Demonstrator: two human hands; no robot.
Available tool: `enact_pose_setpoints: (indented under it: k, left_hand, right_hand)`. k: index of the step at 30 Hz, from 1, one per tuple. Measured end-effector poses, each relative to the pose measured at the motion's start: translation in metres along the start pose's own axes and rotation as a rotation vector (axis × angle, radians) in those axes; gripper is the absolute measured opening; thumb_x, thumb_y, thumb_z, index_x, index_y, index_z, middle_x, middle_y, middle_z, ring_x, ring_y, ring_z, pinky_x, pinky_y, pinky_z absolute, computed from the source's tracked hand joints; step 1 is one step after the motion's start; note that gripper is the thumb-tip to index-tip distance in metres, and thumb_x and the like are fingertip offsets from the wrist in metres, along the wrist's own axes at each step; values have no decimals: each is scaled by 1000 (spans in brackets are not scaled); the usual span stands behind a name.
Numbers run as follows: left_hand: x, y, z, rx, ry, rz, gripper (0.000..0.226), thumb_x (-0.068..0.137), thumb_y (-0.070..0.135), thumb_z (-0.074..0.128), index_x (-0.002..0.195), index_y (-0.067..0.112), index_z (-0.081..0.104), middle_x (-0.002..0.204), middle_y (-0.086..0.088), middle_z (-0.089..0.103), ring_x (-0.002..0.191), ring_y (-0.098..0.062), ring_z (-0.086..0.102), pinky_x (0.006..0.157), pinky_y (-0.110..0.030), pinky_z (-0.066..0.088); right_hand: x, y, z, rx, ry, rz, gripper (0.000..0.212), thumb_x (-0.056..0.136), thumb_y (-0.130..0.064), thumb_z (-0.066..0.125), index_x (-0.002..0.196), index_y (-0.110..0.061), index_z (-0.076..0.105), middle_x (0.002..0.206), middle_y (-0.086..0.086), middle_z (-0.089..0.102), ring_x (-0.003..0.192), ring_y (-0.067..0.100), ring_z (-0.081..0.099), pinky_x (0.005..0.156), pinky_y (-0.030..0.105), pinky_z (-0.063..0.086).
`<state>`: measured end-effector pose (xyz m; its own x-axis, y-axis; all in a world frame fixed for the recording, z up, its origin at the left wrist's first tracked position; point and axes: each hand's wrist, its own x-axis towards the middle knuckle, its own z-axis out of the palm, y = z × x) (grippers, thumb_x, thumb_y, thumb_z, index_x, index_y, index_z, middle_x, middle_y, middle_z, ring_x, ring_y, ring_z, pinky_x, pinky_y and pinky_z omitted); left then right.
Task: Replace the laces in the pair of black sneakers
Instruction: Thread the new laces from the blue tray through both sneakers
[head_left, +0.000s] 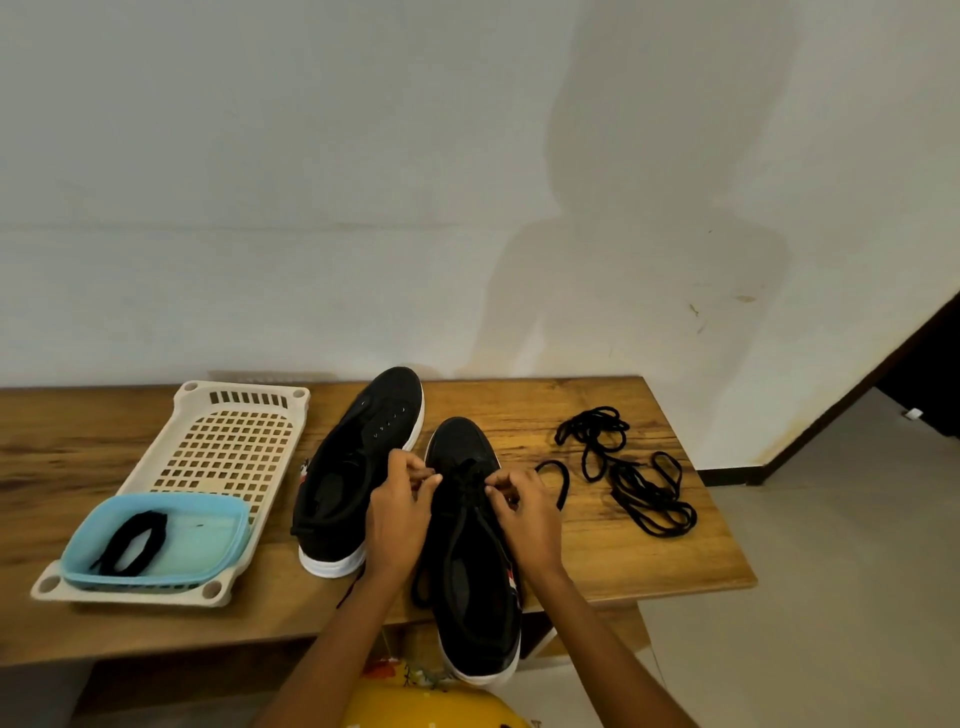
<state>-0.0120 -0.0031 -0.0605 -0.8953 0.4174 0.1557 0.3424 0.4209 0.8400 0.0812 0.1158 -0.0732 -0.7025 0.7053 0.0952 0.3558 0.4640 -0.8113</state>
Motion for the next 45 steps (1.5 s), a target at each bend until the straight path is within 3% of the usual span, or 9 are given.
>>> enact_pose_setpoints:
  k: [5,10,16,22,24,30,37,42,45]
  left_hand:
    - [-3,-7,1,17,-58,117,10,85,7,65,92,13,69,93,5,65,85,-3,59,78,-11,44]
    - [0,-7,2,65,-73,123,16,86,12,65,100,14,73,100,4,64,90,-5,58,78,-9,40]
    - [-3,-9,1,86,-41,173,13,85,11,67,96,13,72,98,3,67,90,-9,61,79,-15,45]
    - [-6,-10,2,81,-19,127,16,85,13,67,100,12,72,102,0,69,95,-11,62,83,-14,41]
    - [-5,-8,1,71,-20,117,16,84,13,67,100,11,72,102,0,69,95,-11,63,83,-14,41]
    - [-6,-5,-1,71,-34,132,16,84,12,67,99,11,72,101,-1,69,95,-13,64,83,-17,44]
    - [-1,-3,-2,265,-98,240,16,89,20,61,101,19,72,97,7,67,88,-8,62,70,-17,46]
    - [8,7,-6,329,-125,257,12,88,18,60,92,14,70,86,2,67,73,-13,62,64,-27,50]
    - [11,7,-10,277,-136,214,9,89,16,57,84,12,64,72,1,63,64,-12,60,62,-25,46]
  right_hand:
    - [-1,-1,-1,-99,-2,-55,14,92,-30,60,102,-27,69,99,-13,60,87,1,56,69,11,40]
    - [3,-6,2,-202,2,-82,12,90,-32,61,97,-26,70,95,-12,64,88,4,58,72,25,50]
    - [4,-8,-1,-103,21,-21,13,90,-20,53,77,-20,50,78,-6,53,67,8,49,59,26,37]
    - [-10,-2,-4,9,-43,-78,9,93,-28,57,98,-24,64,93,-15,59,86,-1,56,72,11,42]
    - [-6,-4,-5,-2,-41,-74,8,92,-25,60,94,-22,66,88,-16,58,81,-3,55,69,8,40]
    - [-8,-6,-5,49,-36,41,32,97,-17,48,70,-28,34,74,-7,42,67,9,43,63,26,34]
    - [-10,4,-5,217,-35,73,12,91,-16,54,99,-24,55,102,-3,58,94,12,60,81,37,54]
    - [-9,3,-6,206,-58,70,23,87,-5,54,106,-18,56,108,-2,55,98,6,59,85,32,54]
    - [-8,2,-8,187,-59,58,19,89,-7,58,106,-16,56,109,-2,52,97,2,56,80,14,49]
